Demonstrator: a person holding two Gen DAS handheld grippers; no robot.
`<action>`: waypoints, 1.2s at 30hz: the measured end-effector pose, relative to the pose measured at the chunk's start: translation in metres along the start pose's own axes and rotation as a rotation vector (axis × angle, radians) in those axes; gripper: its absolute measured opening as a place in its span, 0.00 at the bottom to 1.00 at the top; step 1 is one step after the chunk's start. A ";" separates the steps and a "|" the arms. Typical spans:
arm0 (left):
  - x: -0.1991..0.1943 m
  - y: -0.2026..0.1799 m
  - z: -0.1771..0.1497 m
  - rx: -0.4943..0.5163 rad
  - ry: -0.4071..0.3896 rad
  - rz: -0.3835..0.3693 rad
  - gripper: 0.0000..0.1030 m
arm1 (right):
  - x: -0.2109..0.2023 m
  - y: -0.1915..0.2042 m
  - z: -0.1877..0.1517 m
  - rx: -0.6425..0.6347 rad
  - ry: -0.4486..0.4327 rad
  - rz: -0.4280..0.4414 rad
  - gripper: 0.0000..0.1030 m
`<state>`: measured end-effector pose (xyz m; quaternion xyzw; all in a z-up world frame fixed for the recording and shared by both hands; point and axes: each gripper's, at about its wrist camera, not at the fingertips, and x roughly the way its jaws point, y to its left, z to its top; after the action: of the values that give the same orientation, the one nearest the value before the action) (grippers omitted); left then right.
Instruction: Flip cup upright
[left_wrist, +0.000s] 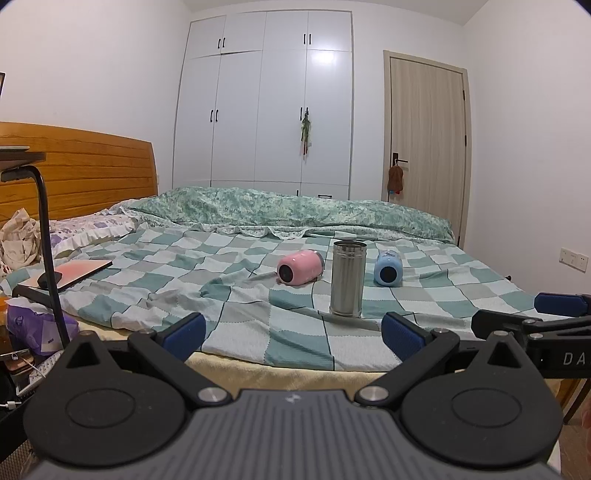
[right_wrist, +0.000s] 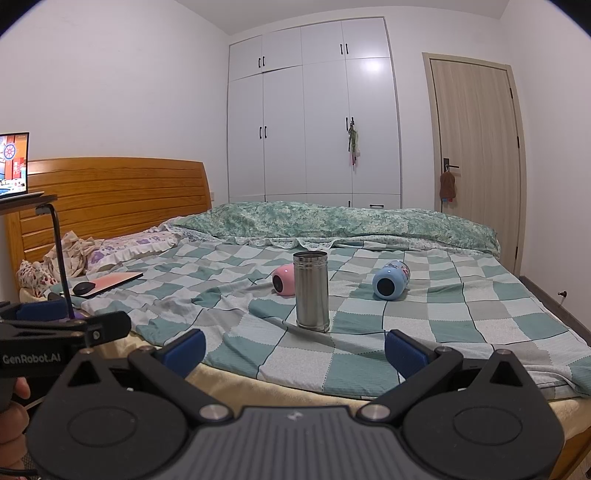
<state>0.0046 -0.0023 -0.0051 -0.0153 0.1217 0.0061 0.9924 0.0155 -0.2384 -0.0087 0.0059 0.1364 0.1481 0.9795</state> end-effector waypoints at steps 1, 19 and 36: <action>0.000 0.000 0.000 0.000 0.001 0.000 1.00 | 0.000 0.000 0.000 0.000 0.000 0.000 1.00; 0.025 0.007 0.023 0.036 -0.026 0.005 1.00 | 0.029 -0.009 0.026 -0.054 -0.057 -0.001 1.00; 0.140 0.046 0.074 -0.005 0.016 0.134 1.00 | 0.166 -0.009 0.095 -0.072 -0.049 0.120 1.00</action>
<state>0.1577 0.0470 0.0314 -0.0096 0.1305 0.0725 0.9887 0.1957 -0.1957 0.0386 -0.0176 0.1064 0.2112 0.9715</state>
